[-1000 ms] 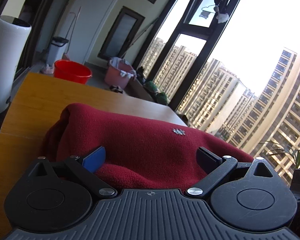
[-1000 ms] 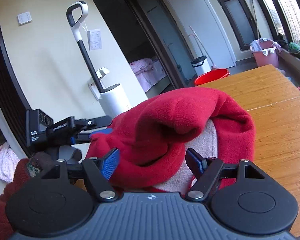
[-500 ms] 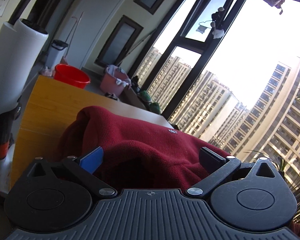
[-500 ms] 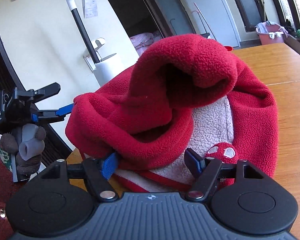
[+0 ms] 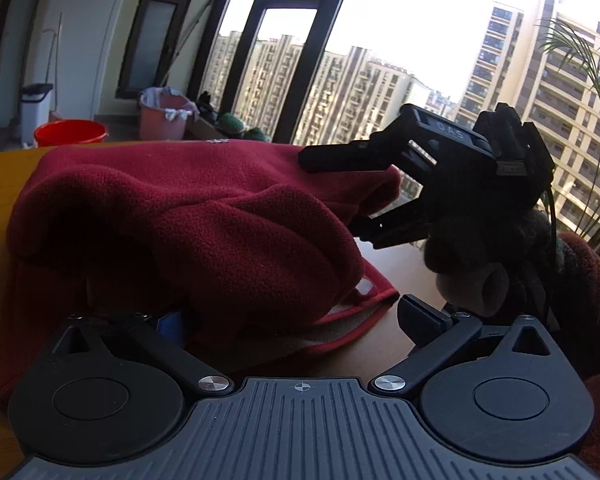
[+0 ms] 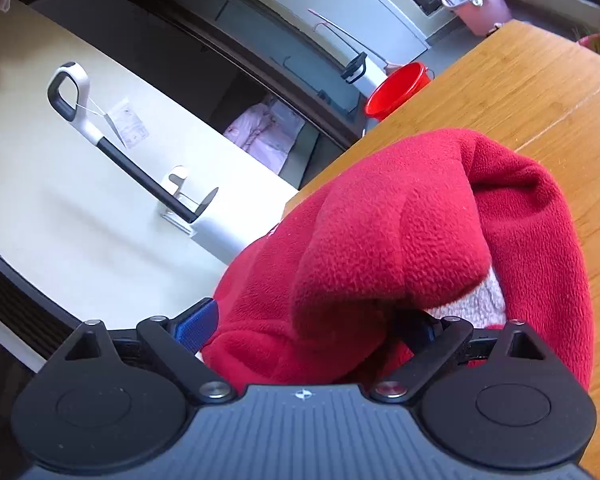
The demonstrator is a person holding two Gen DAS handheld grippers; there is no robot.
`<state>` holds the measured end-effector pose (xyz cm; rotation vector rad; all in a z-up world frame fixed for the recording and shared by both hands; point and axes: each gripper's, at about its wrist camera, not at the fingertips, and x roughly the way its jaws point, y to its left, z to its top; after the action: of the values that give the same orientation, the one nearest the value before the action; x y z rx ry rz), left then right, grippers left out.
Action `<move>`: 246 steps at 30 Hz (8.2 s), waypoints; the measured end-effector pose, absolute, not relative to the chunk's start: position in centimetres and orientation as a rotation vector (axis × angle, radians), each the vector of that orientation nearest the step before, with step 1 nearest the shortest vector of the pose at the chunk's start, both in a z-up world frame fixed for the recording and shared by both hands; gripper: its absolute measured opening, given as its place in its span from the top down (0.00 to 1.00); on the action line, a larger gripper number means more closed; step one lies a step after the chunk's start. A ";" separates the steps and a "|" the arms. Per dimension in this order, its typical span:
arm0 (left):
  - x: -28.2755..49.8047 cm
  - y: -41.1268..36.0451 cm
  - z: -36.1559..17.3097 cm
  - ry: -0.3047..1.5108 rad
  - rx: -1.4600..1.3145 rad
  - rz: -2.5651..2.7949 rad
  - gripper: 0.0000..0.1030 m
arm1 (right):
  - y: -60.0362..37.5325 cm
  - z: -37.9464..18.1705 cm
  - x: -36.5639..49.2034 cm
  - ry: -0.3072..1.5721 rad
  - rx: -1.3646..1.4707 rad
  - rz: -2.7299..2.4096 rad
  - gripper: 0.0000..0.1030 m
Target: Fold clothes
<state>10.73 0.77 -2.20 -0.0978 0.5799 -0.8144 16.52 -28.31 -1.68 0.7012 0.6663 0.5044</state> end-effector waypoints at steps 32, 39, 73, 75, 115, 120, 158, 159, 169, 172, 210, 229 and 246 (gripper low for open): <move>11.5 5.9 -0.8 0.467 -0.164 -0.634 0.00 | -30.4 -6.2 14.0 0.587 0.780 0.537 0.74; 15.9 6.1 1.8 0.387 -0.224 -0.562 0.00 | -29.2 -5.1 11.8 0.575 0.632 0.491 0.68; 19.4 7.4 -3.0 0.539 -0.179 -0.335 0.00 | -28.2 -4.5 15.7 0.608 0.383 0.452 0.28; 19.0 7.6 -2.7 0.537 -0.164 -0.330 0.00 | -28.6 -3.8 15.5 0.605 0.380 0.457 0.28; 15.2 6.3 0.2 0.413 -0.087 -0.297 0.00 | -27.1 -3.0 17.7 0.474 0.256 0.372 0.41; 15.1 5.9 0.5 0.436 -0.138 -0.415 0.00 | -26.8 -3.0 17.7 0.464 0.246 0.367 0.36; 33.1 0.8 -5.0 0.396 -0.165 -0.334 0.00 | -25.5 -3.2 34.9 0.399 0.086 0.120 0.00; 33.2 0.8 -5.0 0.403 -0.180 -0.332 0.00 | -25.4 -3.2 35.4 0.397 0.081 0.117 0.00; 33.4 0.7 -5.0 0.417 -0.175 -0.324 0.00 | -25.9 -3.4 37.2 0.391 0.106 0.100 0.00; 33.2 0.8 -5.0 0.407 -0.179 -0.324 0.00 | -25.8 -3.4 36.7 0.373 0.097 0.083 0.00; 30.1 7.0 -1.7 0.350 -0.389 -0.525 0.00 | -27.3 -1.1 28.5 0.351 0.266 0.330 0.00; 36.8 0.3 -5.3 0.431 -0.184 -0.441 0.00 | -24.6 -3.6 38.7 0.434 0.314 0.330 0.00; 32.5 -0.1 -3.9 0.346 -0.164 -0.322 0.00 | -23.4 -3.0 30.7 0.283 0.240 0.166 0.00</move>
<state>32.51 -0.09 -3.88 -0.1640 0.3457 -0.3224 30.74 -23.41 -3.03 0.2403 0.2827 0.1658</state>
